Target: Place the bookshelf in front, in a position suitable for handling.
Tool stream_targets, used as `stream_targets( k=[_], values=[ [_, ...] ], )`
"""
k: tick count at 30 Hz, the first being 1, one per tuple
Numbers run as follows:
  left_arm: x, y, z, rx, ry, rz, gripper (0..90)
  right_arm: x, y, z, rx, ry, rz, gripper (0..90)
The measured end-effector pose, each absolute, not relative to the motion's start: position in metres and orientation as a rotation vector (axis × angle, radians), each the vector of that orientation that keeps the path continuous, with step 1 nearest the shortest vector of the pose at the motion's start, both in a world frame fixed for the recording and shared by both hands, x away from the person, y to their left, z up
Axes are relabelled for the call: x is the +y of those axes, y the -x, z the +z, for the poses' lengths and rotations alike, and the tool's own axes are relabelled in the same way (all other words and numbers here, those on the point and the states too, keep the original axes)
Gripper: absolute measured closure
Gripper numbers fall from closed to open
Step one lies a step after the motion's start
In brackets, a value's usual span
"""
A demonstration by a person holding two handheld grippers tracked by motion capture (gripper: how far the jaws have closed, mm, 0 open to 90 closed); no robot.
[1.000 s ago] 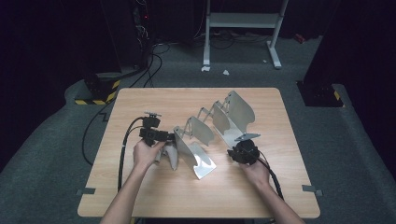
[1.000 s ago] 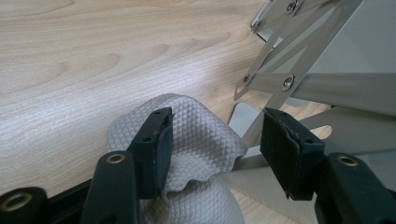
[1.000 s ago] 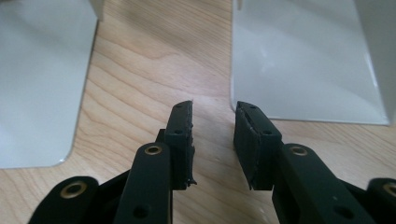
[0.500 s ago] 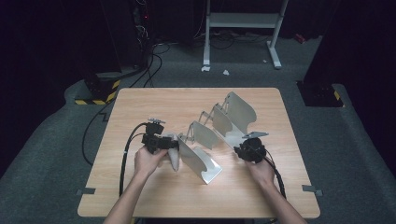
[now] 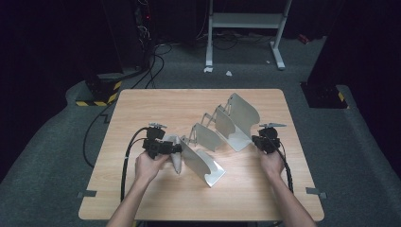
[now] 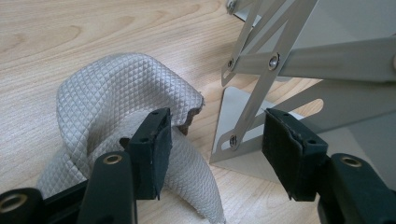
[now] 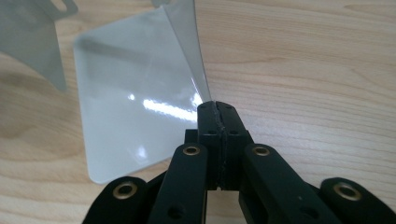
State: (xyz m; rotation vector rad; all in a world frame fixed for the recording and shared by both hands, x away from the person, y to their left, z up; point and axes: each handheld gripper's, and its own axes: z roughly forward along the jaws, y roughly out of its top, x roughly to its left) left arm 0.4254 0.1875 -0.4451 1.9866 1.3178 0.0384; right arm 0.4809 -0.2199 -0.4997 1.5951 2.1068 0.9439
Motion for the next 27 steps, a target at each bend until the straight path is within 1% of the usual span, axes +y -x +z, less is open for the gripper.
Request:
stream_targets(
  k=[8, 12, 15, 21, 27],
  values=[
    [0.189, -0.431, -0.448, 1.348, -1.954, 0.033, 41.0, -0.219, -0.489, -0.501, 2.089, -1.648, 0.901, 90.0],
    [0.186, -0.432, -0.45, 1.345, -1.965, 0.027, 40.6, -0.216, -0.494, -0.498, 2.08, -1.646, 0.897, 90.0],
    [0.185, -0.431, -0.449, 1.336, -1.971, 0.032, 42.7, -0.213, -0.495, -0.501, 2.084, -1.614, 0.874, 90.0],
    [0.185, -0.425, -0.446, 1.322, -1.996, 0.046, 42.7, -0.214, -0.499, -0.505, 2.076, -1.623, 0.863, 90.0],
    [0.185, -0.422, -0.449, 1.329, -1.976, 0.025, 42.6, -0.203, -0.506, -0.496, 2.094, -1.612, 0.837, 90.0]
  ],
)
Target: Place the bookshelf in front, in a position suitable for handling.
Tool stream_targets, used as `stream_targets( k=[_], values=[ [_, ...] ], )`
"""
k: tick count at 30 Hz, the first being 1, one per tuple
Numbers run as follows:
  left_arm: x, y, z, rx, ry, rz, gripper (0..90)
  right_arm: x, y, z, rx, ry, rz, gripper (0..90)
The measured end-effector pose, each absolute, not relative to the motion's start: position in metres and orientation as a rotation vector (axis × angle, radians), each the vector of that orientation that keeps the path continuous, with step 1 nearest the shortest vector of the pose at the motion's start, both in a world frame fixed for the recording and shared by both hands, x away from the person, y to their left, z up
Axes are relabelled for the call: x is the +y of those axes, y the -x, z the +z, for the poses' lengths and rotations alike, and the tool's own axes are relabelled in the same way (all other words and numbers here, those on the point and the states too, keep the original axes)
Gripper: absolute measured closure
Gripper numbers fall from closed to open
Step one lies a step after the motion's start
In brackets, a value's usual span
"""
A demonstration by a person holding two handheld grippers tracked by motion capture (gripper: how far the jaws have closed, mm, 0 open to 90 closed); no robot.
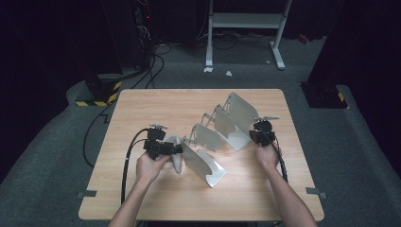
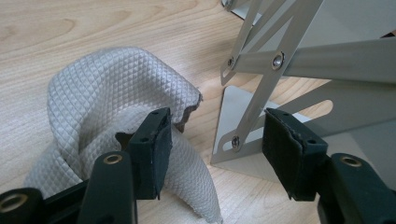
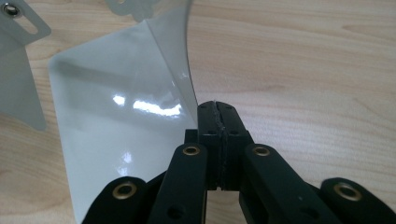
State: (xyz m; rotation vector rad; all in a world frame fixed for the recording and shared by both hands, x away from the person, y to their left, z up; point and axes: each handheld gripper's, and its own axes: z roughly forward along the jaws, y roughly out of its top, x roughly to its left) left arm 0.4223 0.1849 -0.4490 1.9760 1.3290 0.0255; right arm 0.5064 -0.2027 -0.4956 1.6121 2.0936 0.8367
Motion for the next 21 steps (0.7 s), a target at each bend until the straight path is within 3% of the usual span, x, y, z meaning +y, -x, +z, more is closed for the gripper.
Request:
stream_targets(
  k=[21],
  values=[
    [0.169, -0.4, -0.452, 1.327, -1.97, 0.012, 42.4, -0.159, -0.539, -0.489, 2.208, -1.588, 0.827, 88.4]
  ],
)
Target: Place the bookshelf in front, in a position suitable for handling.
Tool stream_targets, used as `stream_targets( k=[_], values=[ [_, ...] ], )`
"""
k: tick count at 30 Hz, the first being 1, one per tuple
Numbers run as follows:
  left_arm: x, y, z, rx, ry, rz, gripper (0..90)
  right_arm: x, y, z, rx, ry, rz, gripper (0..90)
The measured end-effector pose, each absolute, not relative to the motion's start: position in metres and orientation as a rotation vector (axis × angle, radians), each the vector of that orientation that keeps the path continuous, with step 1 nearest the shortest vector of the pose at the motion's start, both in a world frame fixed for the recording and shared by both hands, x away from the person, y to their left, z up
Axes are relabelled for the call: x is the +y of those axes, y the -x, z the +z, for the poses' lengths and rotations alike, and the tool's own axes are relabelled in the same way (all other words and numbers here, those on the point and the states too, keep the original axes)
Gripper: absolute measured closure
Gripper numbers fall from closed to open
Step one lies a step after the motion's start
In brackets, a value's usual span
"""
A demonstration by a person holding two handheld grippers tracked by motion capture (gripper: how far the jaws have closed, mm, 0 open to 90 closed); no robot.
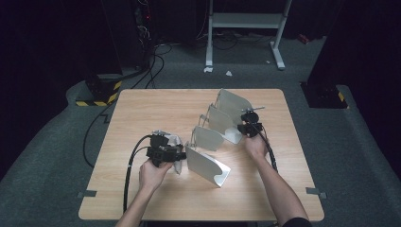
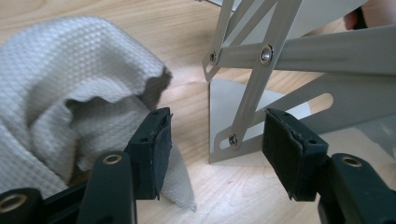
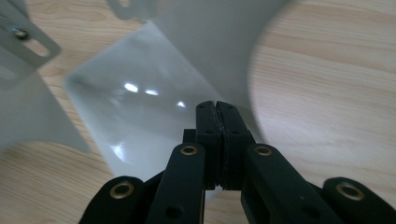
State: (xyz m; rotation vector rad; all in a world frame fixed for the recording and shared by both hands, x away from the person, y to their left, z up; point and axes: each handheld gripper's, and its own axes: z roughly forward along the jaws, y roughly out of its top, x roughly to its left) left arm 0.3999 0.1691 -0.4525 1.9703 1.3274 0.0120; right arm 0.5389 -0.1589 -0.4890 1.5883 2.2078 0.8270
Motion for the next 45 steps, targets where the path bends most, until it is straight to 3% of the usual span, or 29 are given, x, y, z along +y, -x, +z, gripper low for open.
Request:
stream_targets(
  k=[7, 18, 28, 35, 38, 45],
  values=[
    [0.175, -0.397, -0.454, 1.338, -1.964, 0.026, 38.3, -0.155, -0.53, -0.498, 2.258, -1.557, 0.847, 83.9],
    [0.207, -0.401, -0.455, 1.448, -1.967, 0.238, 27.3, -0.181, -0.464, -0.506, 2.274, -1.422, 0.981, 60.2],
    [0.19, -0.434, -0.474, 1.534, -2.018, 0.286, 27.1, -0.168, -0.422, -0.514, 2.36, -1.288, 1.001, 55.7],
    [0.186, -0.45, -0.489, 1.581, -2.064, 0.312, 43.2, -0.157, -0.396, -0.515, 2.397, -1.184, 0.995, 55.3],
    [0.187, -0.45, -0.49, 1.58, -2.08, 0.347, 55.4, -0.154, -0.392, -0.517, 2.408, -1.16, 0.989, 55.2],
    [0.191, -0.448, -0.489, 1.56, -2.111, 0.343, 78.0, -0.158, -0.41, -0.51, 2.35, -1.222, 0.959, 55.2]
  ],
)
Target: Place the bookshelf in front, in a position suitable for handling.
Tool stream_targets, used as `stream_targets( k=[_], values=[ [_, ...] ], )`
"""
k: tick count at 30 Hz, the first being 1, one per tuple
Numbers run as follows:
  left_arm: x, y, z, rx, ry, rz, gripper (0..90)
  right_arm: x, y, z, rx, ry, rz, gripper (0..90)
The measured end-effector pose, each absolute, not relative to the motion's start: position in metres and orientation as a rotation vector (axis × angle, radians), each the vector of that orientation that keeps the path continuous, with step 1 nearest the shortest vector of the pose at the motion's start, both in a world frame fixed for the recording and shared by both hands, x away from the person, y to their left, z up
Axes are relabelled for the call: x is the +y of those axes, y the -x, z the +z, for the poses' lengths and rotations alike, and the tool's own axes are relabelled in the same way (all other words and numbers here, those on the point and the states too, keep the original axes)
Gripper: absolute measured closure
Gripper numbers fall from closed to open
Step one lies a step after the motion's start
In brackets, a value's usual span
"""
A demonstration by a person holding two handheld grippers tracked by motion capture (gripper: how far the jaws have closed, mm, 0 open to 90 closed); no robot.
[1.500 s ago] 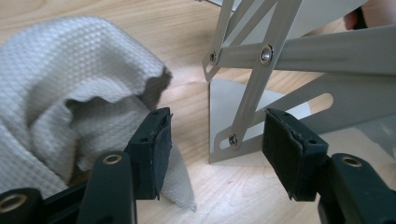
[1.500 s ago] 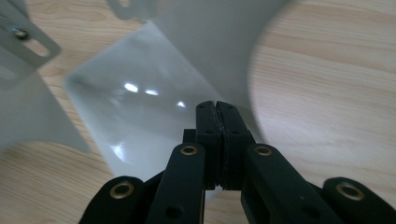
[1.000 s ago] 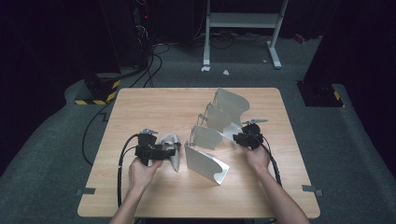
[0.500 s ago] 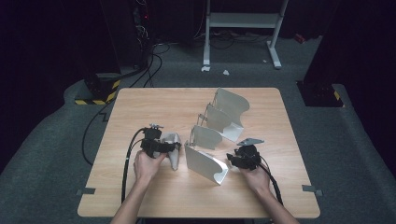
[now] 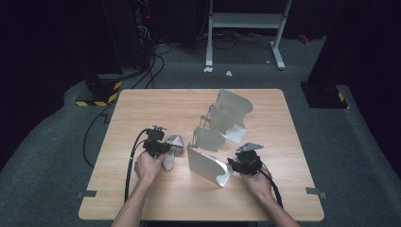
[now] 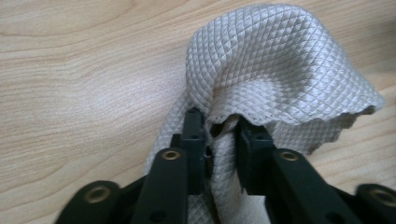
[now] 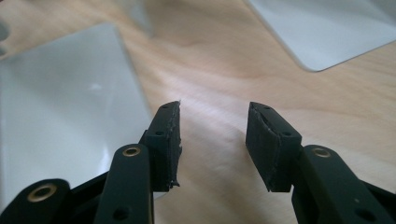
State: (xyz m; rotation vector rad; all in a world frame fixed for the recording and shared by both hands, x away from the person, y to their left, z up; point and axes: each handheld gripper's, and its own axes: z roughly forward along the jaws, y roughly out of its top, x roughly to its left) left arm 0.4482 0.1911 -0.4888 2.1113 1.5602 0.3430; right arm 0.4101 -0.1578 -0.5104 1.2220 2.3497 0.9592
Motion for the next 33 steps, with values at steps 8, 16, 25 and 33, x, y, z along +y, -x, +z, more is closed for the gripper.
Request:
stream_targets(
  k=[8, 16, 25, 33],
  values=[
    [0.18, -0.442, -0.486, 1.481, -2.134, 0.222, 81.9, -0.172, -0.448, -0.48, 2.263, -1.342, 1.0, 68.8],
    [0.159, -0.432, -0.482, 1.383, -2.165, 0.064, 82.0, -0.162, -0.489, -0.463, 2.291, -1.447, 0.922, 76.9],
    [0.15, -0.428, -0.482, 1.345, -2.18, 0.01, 82.0, -0.142, -0.508, -0.453, 2.342, -1.425, 0.826, 78.3],
    [0.143, -0.423, -0.479, 1.31, -2.194, -0.015, 82.0, -0.138, -0.51, -0.455, 2.351, -1.443, 0.843, 77.7]
  ],
)
